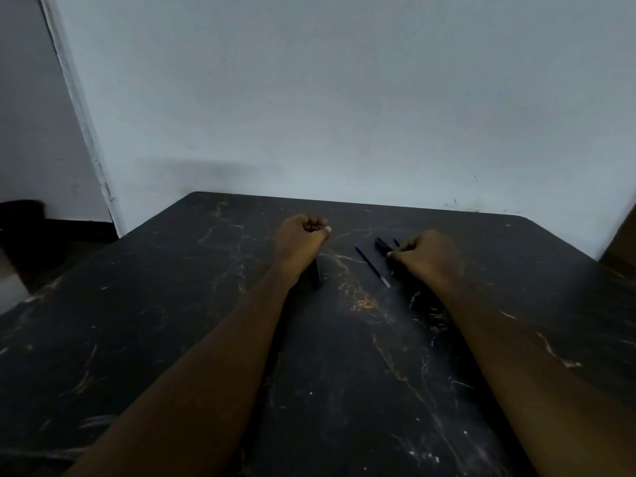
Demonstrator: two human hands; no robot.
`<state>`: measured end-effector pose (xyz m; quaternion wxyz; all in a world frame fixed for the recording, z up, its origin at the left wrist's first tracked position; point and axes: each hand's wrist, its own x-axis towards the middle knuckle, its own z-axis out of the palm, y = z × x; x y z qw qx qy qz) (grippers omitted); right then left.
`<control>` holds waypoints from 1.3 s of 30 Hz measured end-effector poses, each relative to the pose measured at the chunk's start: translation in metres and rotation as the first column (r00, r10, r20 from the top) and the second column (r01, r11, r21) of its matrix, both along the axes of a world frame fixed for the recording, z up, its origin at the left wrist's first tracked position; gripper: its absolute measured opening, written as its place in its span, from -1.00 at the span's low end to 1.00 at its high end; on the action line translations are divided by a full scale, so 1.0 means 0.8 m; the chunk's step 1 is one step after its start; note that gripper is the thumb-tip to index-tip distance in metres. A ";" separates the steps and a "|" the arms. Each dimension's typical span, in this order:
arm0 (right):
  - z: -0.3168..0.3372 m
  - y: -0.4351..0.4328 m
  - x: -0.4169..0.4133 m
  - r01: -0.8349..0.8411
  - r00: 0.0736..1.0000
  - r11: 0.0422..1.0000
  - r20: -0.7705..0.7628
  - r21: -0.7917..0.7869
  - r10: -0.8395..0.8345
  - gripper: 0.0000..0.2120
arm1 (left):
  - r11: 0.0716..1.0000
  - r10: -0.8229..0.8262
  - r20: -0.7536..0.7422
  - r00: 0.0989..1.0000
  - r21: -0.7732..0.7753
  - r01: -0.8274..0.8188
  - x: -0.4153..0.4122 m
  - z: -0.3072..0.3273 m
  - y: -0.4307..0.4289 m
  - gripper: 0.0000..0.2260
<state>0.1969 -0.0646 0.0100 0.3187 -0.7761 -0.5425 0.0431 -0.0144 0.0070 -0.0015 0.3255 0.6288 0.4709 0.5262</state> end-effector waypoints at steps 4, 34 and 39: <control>0.003 -0.003 -0.008 0.042 0.995 0.999 0.087 -0.025 -0.040 -0.70 | 1.000 0.026 -0.072 0.997 0.004 -0.026 -0.005 -0.003 0.004 -0.94; -0.002 -0.015 -0.110 -0.571 0.786 0.820 0.314 0.039 0.532 -0.81 | 0.977 0.201 0.128 0.971 -0.090 -0.191 -0.024 0.009 0.011 -0.90; -0.001 -0.015 -0.102 -0.456 0.857 0.889 0.289 0.037 0.427 -0.74 | 0.978 0.193 0.107 0.975 -0.102 -0.182 -0.023 0.008 0.010 -0.89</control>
